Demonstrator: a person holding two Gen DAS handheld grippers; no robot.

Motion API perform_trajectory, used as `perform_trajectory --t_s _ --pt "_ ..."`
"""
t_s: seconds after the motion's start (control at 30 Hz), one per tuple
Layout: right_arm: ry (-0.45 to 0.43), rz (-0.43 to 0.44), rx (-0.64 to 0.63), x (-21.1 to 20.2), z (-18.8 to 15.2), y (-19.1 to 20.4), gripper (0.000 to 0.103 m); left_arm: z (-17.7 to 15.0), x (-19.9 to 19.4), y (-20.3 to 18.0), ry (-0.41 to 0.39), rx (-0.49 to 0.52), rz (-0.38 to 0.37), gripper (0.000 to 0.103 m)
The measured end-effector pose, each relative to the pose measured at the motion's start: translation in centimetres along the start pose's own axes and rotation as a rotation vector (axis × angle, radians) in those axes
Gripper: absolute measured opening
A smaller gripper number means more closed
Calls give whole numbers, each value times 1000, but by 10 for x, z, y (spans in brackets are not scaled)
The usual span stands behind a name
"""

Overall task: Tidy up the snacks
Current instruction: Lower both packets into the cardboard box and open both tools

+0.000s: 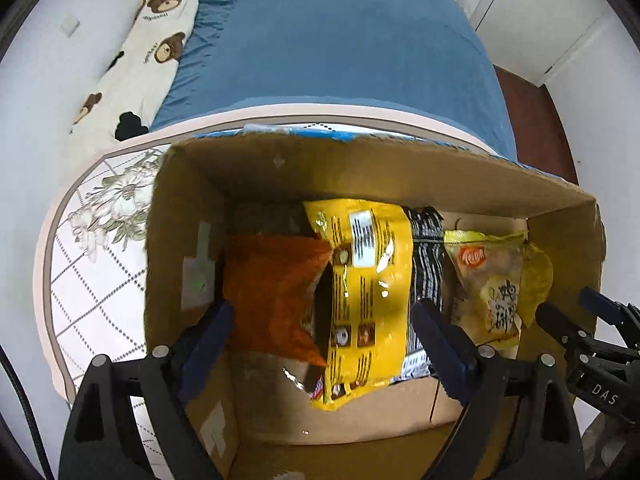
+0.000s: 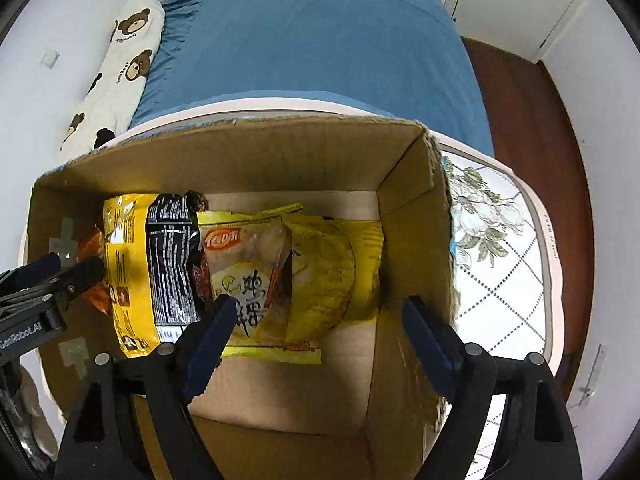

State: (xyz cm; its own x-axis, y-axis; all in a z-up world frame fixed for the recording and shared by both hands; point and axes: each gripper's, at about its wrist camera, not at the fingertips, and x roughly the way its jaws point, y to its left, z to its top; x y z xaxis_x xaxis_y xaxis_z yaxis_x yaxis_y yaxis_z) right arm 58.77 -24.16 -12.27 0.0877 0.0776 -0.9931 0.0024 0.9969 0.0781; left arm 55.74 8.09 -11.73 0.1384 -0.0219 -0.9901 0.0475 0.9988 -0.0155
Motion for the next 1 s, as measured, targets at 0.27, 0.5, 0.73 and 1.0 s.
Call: perform_trajectory --t_s 0.27,0.5,0.73,1.0 --pt "-69 7 0 -24 -36 3 87 -38 -40 -1 -112 -21 -5 91" --pt "-178 -6 -25 -63 -77 10 87 -75 -76 -2 -206 -31 -14 91" --pt "-264 6 -43 -102 -114 15 87 -114 -108 -12 -281 -1 -10 91" --pt "-347 37 -35 -147 -151 19 87 -148 -149 -16 -355 13 -21 91"
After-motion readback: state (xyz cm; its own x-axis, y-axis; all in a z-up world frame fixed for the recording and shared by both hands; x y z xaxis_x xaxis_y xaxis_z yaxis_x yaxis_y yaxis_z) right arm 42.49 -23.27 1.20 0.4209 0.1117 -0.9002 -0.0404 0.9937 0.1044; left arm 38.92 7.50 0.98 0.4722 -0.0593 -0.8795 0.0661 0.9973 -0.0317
